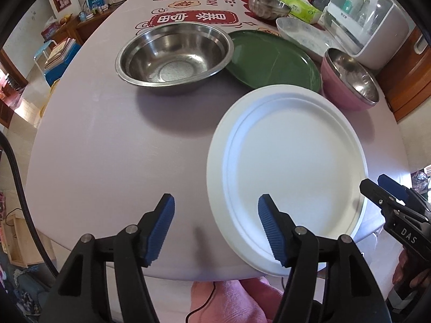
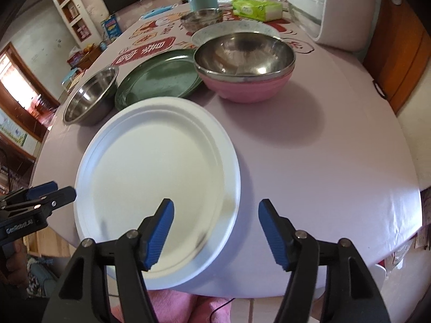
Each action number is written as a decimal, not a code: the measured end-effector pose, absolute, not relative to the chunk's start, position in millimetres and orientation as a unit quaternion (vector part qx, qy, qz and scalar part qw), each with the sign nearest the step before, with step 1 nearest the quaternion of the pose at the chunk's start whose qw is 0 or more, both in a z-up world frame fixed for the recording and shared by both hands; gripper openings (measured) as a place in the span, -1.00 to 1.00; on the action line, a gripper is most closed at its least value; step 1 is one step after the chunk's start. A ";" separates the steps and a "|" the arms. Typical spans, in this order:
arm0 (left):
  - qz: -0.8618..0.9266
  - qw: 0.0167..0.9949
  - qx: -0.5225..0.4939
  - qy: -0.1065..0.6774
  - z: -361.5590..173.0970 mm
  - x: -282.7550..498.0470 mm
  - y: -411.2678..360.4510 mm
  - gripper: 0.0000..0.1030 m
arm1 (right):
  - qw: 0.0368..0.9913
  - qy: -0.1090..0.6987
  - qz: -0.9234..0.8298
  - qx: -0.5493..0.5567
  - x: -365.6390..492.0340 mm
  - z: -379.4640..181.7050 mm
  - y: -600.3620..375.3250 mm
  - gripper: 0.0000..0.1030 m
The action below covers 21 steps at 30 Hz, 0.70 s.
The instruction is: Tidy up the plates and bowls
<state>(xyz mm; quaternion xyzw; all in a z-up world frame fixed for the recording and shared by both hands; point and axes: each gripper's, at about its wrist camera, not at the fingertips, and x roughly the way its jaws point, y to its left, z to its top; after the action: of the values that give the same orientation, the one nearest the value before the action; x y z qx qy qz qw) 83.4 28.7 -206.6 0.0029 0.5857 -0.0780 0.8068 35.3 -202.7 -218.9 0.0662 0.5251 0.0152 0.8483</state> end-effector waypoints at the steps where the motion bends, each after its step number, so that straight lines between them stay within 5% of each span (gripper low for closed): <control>1: -0.081 0.807 0.002 0.585 -205.5 81.0 37.2 0.24 | 0.850 0.523 0.011 0.067 34.6 -217.5 -201.3 0.27; 21: -0.219 0.820 0.037 0.527 -132.8 94.8 36.8 0.48 | 0.895 0.433 -0.055 0.096 9.2 -151.8 -174.9 0.27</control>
<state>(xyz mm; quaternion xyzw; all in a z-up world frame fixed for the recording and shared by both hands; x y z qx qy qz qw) 94.8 36.8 -132.8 0.0368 0.5271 -0.2194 0.8202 9.2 -174.9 -151.8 0.0963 0.4327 -0.0554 0.8947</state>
